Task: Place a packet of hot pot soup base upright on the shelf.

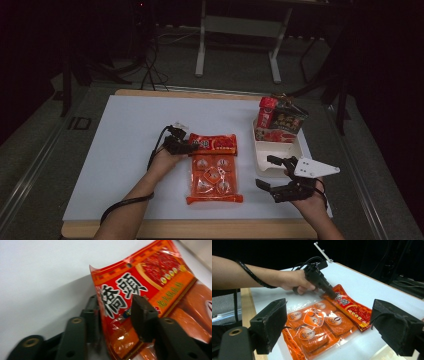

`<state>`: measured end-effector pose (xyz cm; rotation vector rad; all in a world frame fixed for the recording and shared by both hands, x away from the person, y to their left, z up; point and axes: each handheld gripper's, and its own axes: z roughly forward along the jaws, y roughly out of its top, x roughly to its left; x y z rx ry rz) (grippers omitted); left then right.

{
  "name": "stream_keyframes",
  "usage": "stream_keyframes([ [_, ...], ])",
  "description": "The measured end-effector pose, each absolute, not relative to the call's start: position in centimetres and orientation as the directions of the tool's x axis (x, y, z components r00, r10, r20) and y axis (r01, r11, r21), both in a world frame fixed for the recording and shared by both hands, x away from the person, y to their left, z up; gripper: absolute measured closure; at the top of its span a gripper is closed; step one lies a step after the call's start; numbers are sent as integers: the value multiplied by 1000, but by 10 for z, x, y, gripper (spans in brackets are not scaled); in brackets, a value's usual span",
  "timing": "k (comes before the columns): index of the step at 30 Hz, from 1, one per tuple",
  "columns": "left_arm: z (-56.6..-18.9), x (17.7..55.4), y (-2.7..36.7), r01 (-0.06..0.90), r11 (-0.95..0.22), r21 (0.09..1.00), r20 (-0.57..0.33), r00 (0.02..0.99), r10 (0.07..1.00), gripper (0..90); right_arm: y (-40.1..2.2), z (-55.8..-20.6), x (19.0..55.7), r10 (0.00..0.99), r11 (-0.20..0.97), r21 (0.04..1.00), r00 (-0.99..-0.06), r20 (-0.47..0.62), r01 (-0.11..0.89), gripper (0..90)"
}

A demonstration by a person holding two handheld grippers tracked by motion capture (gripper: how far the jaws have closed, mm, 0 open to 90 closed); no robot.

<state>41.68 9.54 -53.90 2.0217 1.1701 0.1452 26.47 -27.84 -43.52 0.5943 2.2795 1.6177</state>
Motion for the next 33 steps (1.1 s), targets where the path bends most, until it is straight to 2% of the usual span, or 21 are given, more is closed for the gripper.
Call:
stream_keyframes([
  [2, -538, 418, 93, 693, -273, 667, -255, 557, 791, 672, -278, -435, 265, 485, 290, 942, -875, 7, 168, 139],
  [11, -530, 412, 77, 641, -406, 651, -76, 587, 806, 882, -277, -436, 266, 490, 295, 939, -872, 10, 177, 143],
  [14, -526, 409, 77, 613, -423, 667, -47, 602, 797, 896, -278, -436, 266, 491, 291, 940, -871, 13, 178, 144],
  [16, -526, 409, 77, 613, -423, 667, -47, 602, 797, 898, -278, -435, 266, 491, 291, 940, -871, 14, 179, 144],
  [17, -522, 407, 82, 604, -392, 694, -80, 606, 792, 900, -278, -435, 266, 493, 286, 941, -870, 19, 183, 144],
  [22, -515, 402, 83, 571, -403, 715, -60, 625, 778, 900, -279, -434, 267, 496, 282, 942, -868, 20, 183, 145],
  [23, -507, 395, 81, 525, -427, 736, -18, 647, 762, 900, -279, -434, 267, 498, 280, 942, -867, 22, 185, 146],
  [33, -470, 367, 92, 413, -372, 831, -11, 681, 732, 900, -282, -429, 266, 518, 271, 946, -855, 12, 177, 146],
])
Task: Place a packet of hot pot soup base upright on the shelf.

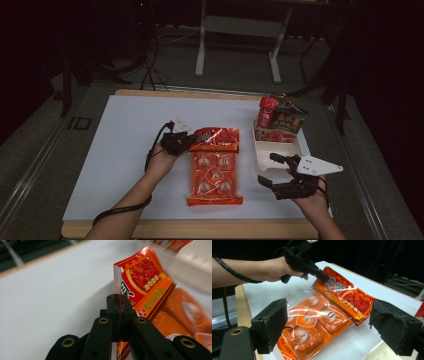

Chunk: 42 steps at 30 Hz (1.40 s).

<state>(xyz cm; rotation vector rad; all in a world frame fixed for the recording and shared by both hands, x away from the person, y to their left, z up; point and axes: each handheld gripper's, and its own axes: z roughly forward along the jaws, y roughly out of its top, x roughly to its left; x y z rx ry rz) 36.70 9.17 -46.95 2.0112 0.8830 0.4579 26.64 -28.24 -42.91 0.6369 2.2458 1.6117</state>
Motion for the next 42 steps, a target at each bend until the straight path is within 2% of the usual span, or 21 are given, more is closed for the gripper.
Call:
stream_keyframes([
  [5, -449, 349, 92, 342, -353, 871, 2, 716, 698, 900, -284, -424, 267, 532, 262, 950, -847, 5, 170, 146],
  [7, -449, 349, 92, 342, -353, 871, 2, 716, 698, 900, -284, -423, 268, 532, 256, 952, -847, 9, 170, 146],
  [8, -438, 337, 92, 302, -351, 886, 22, 730, 683, 900, -284, -420, 268, 537, 243, 956, -843, 8, 164, 146],
  [14, -420, 317, 91, 234, -351, 907, 53, 762, 646, 900, -285, -412, 272, 549, 231, 963, -835, -8, 142, 146],
  [18, -412, 306, 90, 197, -344, 918, 62, 786, 615, 900, -287, -410, 274, 574, 245, 962, -818, -44, 120, 185],
  [24, -403, 292, 87, 142, -339, 930, 85, 815, 573, 900, -283, -409, 282, 588, 244, 955, -809, -6, 171, 184],
  [31, -398, 282, 86, 117, -308, 944, 75, 835, 546, 900, -277, -412, 292, 573, 246, 949, -819, 22, 197, 184],
  [35, -392, 274, 82, 58, -254, 965, 69, 882, 466, 900, -272, -417, 294, 543, 249, 945, -839, 46, 213, 191],
  [38, -386, 270, 80, 40, -232, 972, 72, 887, 456, 900, -268, -419, 293, 511, 249, 946, -858, 52, 207, 191],
  [42, -380, 267, 76, 17, -236, 972, 95, 887, 452, 900, -265, -421, 293, 482, 263, 941, -874, 63, 213, 257],
])
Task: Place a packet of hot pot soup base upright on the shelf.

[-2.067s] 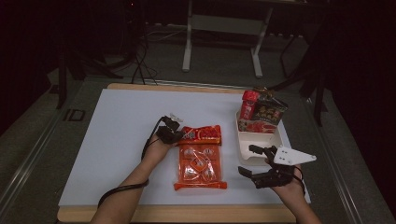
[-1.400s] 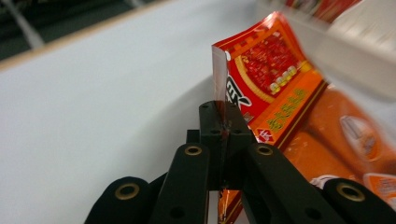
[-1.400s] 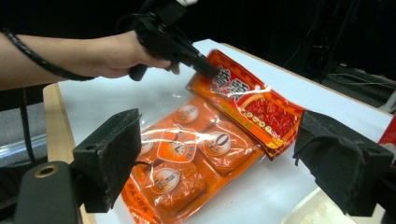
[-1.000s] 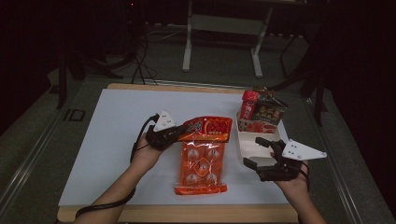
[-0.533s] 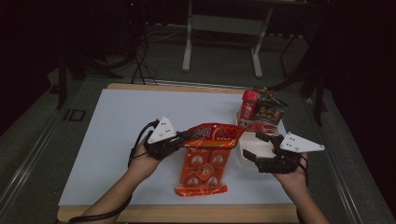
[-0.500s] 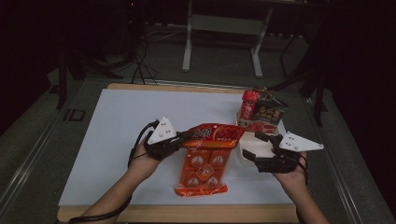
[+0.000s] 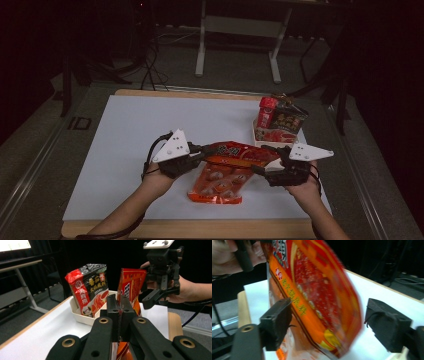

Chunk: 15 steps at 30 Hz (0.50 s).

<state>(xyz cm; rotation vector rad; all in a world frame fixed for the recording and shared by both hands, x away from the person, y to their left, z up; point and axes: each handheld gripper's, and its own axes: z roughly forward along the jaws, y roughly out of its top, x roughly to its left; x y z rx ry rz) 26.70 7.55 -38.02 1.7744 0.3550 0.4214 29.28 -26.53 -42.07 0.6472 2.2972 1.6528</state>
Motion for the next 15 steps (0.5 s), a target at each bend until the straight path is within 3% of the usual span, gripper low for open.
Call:
stream_keyframes([
  [3, -380, 267, 71, 18, -246, 969, 97, 889, 448, 900, -264, -422, 291, 446, 282, 938, -893, 60, 204, 597],
  [8, -380, 268, 75, 26, -227, 973, 82, 887, 454, 900, -266, -419, 292, 396, 274, 930, -910, 122, 244, 882],
  [15, -370, 268, 88, 27, -178, 984, 59, 885, 463, 900, -258, -395, 281, 370, 302, 932, -926, 79, 201, 900],
])
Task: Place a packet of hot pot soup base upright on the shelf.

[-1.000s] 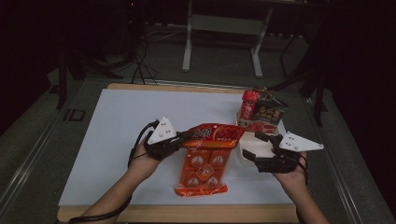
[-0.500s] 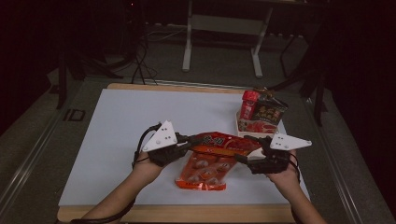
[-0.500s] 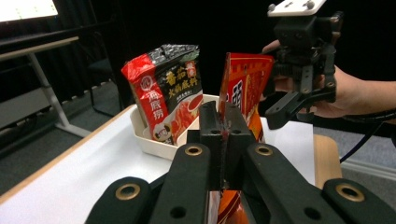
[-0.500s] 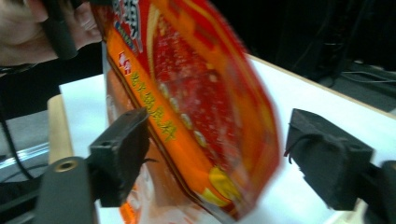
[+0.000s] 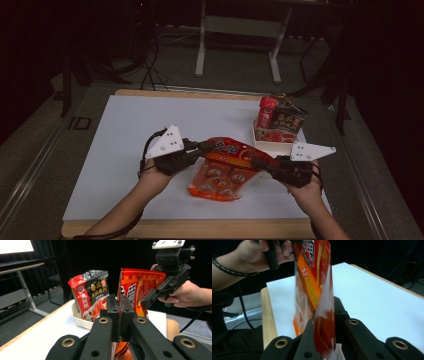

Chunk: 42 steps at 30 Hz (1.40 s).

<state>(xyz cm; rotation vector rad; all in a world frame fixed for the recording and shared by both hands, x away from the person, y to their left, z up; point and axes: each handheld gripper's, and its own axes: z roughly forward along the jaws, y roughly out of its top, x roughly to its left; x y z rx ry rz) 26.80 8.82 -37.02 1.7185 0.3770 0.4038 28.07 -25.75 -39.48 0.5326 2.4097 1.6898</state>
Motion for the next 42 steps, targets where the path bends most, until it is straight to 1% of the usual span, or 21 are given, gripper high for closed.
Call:
stream_keyframes([
  [4, -367, 267, 93, 12, -165, 986, 66, 887, 458, 900, -254, -380, 278, 362, 303, 938, -931, 51, 169, 900],
  [5, -362, 264, 98, -9, -145, 989, 75, 886, 457, 898, -252, -370, 278, 352, 307, 939, -935, 38, 154, 900],
  [6, -360, 264, 100, -1, -139, 990, 64, 890, 451, 897, -251, -367, 277, 355, 310, 939, -934, 27, 145, 900],
  [10, -358, 263, 102, -10, -129, 992, 69, 882, 467, 872, -249, -355, 279, 358, 306, 942, -933, 17, 135, 900],
  [11, -358, 264, 106, 17, -84, 996, 26, 879, 477, 815, -247, -347, 280, 363, 305, 944, -932, 7, 126, 900],
  [13, -360, 263, 107, 27, -73, 997, 14, 859, 511, 608, -248, -341, 283, 374, 301, 946, -927, 1, 123, 900],
  [15, -361, 261, 108, 24, -71, 997, 17, 852, 523, 469, -249, -338, 284, 384, 288, 949, -923, 8, 127, 900],
  [16, -363, 260, 110, 28, -61, 998, 10, 835, 550, 469, -251, -334, 285, 389, 281, 952, -921, 7, 126, 900],
  [17, -364, 260, 111, 34, -56, 998, 2, 832, 555, 361, -256, -328, 288, 402, 255, 958, -915, 20, 133, 900],
  [19, -367, 261, 115, 77, -26, 997, -49, 823, 565, 267, -262, -322, 290, 414, 236, 963, -910, 23, 132, 900],
  [20, -369, 262, 117, 91, -28, 996, -59, 824, 563, 236, -265, -318, 291, 429, 224, 966, -903, 19, 127, 900],
  [21, -372, 263, 118, 99, -33, 995, -63, 819, 570, 178, -269, -314, 292, 437, 217, 968, -899, 18, 125, 900],
  [22, -372, 263, 118, 99, -33, 995, -63, 819, 570, 156, -269, -314, 292, 437, 217, 968, -899, 18, 125, 900],
  [23, -383, 263, 119, 117, -41, 992, -71, 807, 586, 152, -279, -303, 293, 464, 202, 974, -886, -1, 104, 900],
  [25, -392, 264, 119, 130, -50, 990, -76, 804, 590, 129, -288, -297, 294, 484, 195, 976, -875, -12, 94, 900],
  [30, -412, 264, 117, 162, -109, 981, -65, 798, 599, 23, -311, -288, 295, 543, 176, 981, -839, -25, 85, 900],
  [31, -416, 264, 116, 164, -129, 978, -54, 796, 603, 22, -315, -288, 295, 553, 180, 980, -833, -33, 80, 900],
  [35, -429, 263, 119, 189, -157, 969, -57, 795, 603, 22, -332, -288, 297, 592, 187, 979, -805, -45, 82, 900],
  [42, -445, 261, 125, 232, -146, 962, -98, 790, 606, 22, -354, -294, 304, 660, 199, 975, -749, -56, 102, 900],
])
